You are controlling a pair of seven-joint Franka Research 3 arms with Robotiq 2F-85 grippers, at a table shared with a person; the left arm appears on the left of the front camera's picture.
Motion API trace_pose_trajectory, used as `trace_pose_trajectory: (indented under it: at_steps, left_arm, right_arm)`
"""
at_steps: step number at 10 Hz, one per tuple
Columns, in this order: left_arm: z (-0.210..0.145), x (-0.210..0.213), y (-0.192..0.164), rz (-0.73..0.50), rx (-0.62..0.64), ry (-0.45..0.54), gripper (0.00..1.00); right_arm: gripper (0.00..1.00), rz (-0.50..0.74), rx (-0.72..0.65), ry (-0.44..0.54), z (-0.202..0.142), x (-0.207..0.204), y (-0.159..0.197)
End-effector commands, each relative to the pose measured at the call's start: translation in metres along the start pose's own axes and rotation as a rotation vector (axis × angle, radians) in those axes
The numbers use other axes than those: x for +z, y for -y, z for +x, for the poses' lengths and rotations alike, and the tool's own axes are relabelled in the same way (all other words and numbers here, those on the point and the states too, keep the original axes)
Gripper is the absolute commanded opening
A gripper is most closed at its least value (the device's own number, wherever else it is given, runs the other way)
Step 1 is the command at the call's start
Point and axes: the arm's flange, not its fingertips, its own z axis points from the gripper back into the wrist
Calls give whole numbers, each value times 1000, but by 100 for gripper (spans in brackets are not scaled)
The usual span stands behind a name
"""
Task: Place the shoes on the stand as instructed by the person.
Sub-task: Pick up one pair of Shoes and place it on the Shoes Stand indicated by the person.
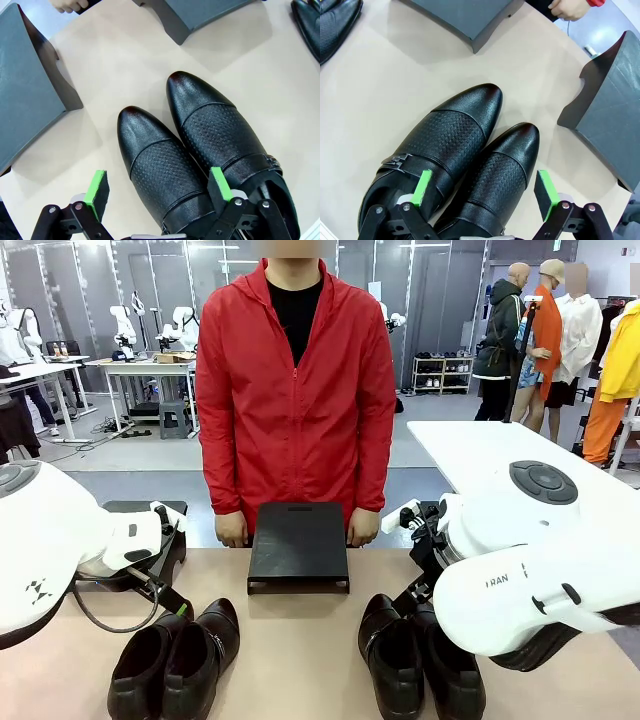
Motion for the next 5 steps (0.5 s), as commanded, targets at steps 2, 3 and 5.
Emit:
trace_pose_trajectory:
  at_steps: [2, 3, 5]
  left_arm:
    - [0, 0, 0, 0, 0, 0, 100]
    - [12, 21, -5, 24, -14, 40, 100]
    - [26, 66, -17, -41, 23, 39, 100]
  right_arm:
    - [100, 0, 0, 0, 0, 0, 0]
    - [100, -4, -14, 9, 15, 23, 6]
    - [100, 41, -58, 36, 28, 62, 16]
